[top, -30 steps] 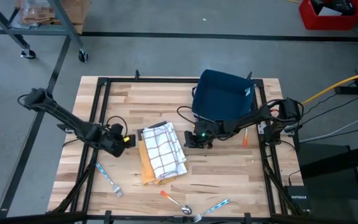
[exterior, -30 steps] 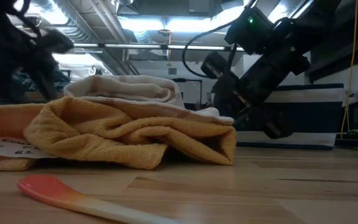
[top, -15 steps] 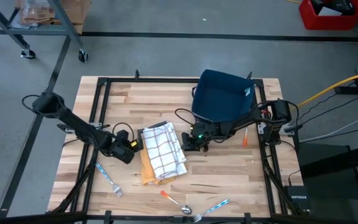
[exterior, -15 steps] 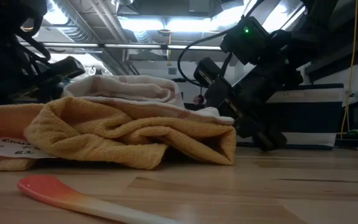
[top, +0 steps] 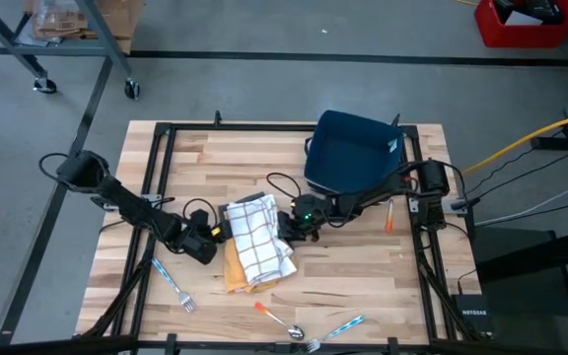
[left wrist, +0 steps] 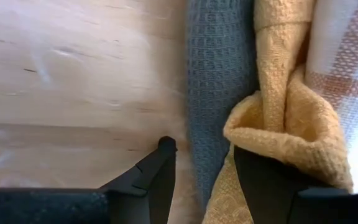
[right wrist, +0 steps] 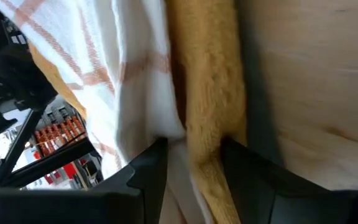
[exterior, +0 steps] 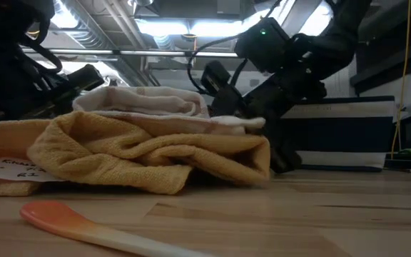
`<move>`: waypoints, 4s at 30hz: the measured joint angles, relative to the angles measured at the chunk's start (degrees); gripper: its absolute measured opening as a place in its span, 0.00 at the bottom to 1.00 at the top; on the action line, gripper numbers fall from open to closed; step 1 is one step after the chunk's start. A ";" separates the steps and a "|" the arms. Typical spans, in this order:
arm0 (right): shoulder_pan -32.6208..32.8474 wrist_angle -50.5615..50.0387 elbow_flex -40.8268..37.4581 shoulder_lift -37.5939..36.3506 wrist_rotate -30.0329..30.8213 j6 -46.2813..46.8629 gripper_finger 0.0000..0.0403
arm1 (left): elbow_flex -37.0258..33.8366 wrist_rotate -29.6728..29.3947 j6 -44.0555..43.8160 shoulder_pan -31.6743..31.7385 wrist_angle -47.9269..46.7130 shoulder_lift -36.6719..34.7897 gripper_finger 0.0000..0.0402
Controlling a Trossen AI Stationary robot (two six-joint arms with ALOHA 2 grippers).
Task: Fold towel
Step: Put the stacked towels into the blue bin
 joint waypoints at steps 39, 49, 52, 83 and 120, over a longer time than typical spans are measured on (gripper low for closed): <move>-0.02 2.93 8.27 5.19 -0.49 -11.57 0.05 | -0.27 -2.16 20.20 5.63 24.01 7.44 0.07; -0.11 7.53 9.40 4.65 -3.76 -9.73 0.09 | -0.33 -3.64 23.53 5.52 24.65 1.42 0.01; -0.14 7.55 9.42 4.61 -5.53 -10.27 0.07 | -0.31 -3.80 22.68 5.52 24.42 1.06 0.03; -3.26 1.85 9.54 4.05 -16.10 -8.63 0.30 | -0.11 1.62 31.31 5.52 16.42 0.91 0.32; 1.44 -35.02 9.29 -6.83 22.31 -3.97 0.29 | -0.11 4.42 30.79 5.52 14.83 0.89 0.32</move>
